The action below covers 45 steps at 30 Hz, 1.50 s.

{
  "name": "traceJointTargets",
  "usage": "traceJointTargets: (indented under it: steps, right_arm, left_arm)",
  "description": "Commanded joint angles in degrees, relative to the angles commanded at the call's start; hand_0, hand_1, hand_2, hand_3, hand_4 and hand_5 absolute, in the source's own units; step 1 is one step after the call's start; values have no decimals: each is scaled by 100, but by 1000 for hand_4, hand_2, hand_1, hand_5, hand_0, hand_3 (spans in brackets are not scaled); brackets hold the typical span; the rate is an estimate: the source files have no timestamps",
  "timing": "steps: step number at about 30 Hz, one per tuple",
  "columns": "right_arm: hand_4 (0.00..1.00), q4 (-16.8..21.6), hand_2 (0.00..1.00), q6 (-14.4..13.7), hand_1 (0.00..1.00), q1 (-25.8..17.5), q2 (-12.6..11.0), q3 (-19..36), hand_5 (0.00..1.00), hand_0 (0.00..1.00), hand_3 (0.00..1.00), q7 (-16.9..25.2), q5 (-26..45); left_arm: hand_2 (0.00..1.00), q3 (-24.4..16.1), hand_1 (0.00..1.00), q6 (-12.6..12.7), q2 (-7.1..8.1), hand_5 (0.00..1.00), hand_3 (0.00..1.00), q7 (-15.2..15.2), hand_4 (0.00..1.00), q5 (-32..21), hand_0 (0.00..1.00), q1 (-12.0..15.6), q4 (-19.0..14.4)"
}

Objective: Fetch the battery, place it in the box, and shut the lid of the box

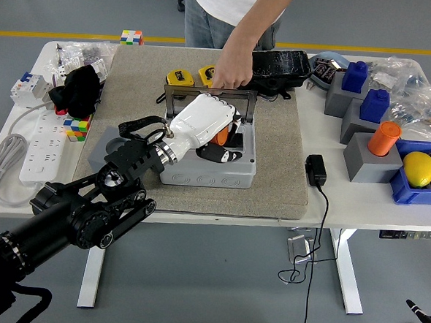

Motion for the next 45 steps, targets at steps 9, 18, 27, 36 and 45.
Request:
traceJointTargets:
  steps: [9, 18, 27, 36, 45]
  right_arm:
    - [998, 0, 831, 1, 895, -4, -3, -25, 998, 915, 919, 3, 23]
    - [998, 0, 830, 1, 894, -11, 1, -47, 998, 915, 919, 4, 57]
    - [998, 0, 829, -5, 894, 6, 4, -32, 998, 914, 919, 5, 68]
    - [998, 0, 830, 5, 892, -3, 10, -17, 998, 912, 919, 0, 63]
    - [998, 0, 828, 4, 892, 3, 9, -28, 998, 911, 919, 1, 78]
  left_arm:
    - [44, -46, 2, 4, 0, 243, 42, 3, 702, 50, 22, -15, -3]
    - [46, -37, 2, -11, 0, 268, 43, 10, 714, 86, 22, -8, -5]
    - [47, -31, 2, -27, 0, 311, 47, -91, 742, -46, 22, -14, 20]
    - [60, -54, 11, -129, 0, 935, 54, -283, 942, -457, 41, 17, -88]
    - [67, -39, 22, -182, 0, 998, 62, -293, 953, -480, 49, 22, -94]
